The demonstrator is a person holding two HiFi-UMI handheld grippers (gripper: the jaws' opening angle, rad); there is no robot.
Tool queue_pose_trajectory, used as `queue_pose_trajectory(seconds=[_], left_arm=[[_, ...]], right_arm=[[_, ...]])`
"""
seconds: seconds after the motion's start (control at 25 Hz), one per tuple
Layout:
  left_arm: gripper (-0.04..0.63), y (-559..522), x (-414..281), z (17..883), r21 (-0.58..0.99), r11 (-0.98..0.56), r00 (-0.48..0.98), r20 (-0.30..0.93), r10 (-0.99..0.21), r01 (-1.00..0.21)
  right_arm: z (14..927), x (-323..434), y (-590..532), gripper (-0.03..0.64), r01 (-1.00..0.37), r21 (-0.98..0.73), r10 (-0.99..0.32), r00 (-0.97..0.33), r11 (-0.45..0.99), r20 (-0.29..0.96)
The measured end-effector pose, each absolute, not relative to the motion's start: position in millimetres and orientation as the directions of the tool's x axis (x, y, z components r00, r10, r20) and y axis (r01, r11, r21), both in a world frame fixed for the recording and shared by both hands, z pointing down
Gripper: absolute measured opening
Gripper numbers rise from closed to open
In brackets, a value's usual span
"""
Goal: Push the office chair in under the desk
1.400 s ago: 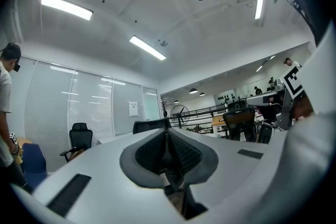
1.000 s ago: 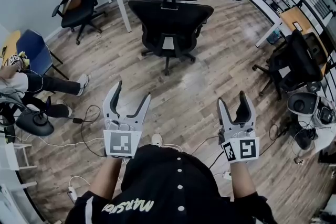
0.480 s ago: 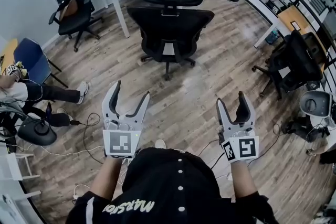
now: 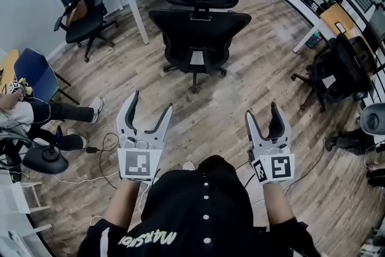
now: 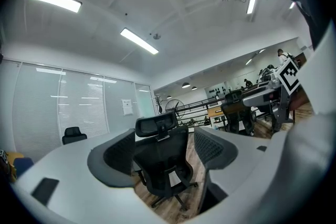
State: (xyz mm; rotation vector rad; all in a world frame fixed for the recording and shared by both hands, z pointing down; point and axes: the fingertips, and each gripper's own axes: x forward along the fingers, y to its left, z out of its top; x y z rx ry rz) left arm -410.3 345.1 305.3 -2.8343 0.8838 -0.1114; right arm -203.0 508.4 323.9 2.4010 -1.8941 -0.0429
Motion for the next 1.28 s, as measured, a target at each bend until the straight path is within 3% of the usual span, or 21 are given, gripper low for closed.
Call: queue_pose_trajectory(seconds=[1.28], left_arm=[[0.354,222.1,-328.3,314.1,-0.186,-0.825,0.832,0.057,-0.551,-0.534]], right_arm=[[332.7,-151.1,345.3,0.311,-0.983,0.078,-0.984,0.168,-0.164,0.051]])
